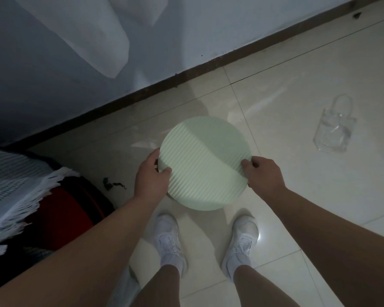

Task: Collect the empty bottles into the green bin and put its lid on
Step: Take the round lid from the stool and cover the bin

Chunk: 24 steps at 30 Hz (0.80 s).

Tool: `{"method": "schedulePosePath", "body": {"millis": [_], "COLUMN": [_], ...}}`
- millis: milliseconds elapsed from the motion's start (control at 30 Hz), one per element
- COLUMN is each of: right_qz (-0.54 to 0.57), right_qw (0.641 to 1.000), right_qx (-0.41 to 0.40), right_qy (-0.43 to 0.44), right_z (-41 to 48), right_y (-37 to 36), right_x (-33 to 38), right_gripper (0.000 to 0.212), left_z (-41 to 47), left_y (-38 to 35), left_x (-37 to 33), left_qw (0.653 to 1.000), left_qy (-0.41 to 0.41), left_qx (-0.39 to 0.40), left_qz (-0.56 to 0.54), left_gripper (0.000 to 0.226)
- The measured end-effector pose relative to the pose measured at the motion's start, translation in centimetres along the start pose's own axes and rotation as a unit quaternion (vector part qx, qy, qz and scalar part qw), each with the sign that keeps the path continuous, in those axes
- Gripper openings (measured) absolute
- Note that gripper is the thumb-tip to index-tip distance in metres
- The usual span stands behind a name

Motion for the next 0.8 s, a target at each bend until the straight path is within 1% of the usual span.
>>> {"method": "schedulePosePath", "body": {"millis": [67,167,233,300,367,400,500,600,800], "right_qz": [0.008,0.004,-0.004,-0.003,0.034,0.046,0.04,0.057,0.064], "right_qw": [1.0,1.0,1.0,1.0,0.999,0.998,0.999,0.998,0.998], "right_qx": [0.008,0.021,0.011,-0.001,0.003,0.003,-0.005,0.005,0.006], "right_qy": [-0.004,-0.001,-0.001,-0.008,-0.027,-0.033,-0.026,-0.03,0.001], "right_z": [0.0,-0.3,-0.4,-0.4,-0.1,0.1,0.7,1.2,0.4], "right_y": [-0.1,-0.9,-1.0,-1.0,-1.2,-1.2,-1.1,-1.3,-1.4], "right_x": [0.0,0.4,0.5,0.3,0.1,0.0,0.0,-0.3,-0.6], "right_gripper": [0.042,0.043,0.042,0.036,0.02,0.016,0.013,0.015,0.02], "left_z": [-0.1,0.1,0.2,0.3,0.5,0.7,1.3,1.7,1.7], "left_y": [0.5,1.6,1.7,1.5,1.3,1.1,0.2,-0.4,-0.6], "left_x": [0.2,0.5,0.9,1.1,1.3,1.5,1.6,1.7,1.8], "left_qw": [1.0,0.998,0.998,0.999,0.999,0.999,1.0,1.0,0.998], "left_qy": [0.003,0.004,0.009,0.009,0.008,0.01,0.0,0.008,0.034], "left_qx": [-0.019,-0.055,-0.057,-0.053,-0.053,-0.051,-0.023,-0.003,0.042], "left_qz": [-0.008,-0.001,-0.008,-0.002,-0.006,-0.012,-0.011,0.006,-0.015], "left_gripper": [0.051,0.042,0.04,0.04,0.041,0.043,0.045,0.06,0.068]}}
Point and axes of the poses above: each hand's wrist, its own z-axis towards the middle knuckle, its own y-axis out of the back of the hand, x = y × z, the point moved 10 cm from there along z, towards the middle knuckle, and after that the axes turned 12 degrees about -y, right-handed, at the moved point
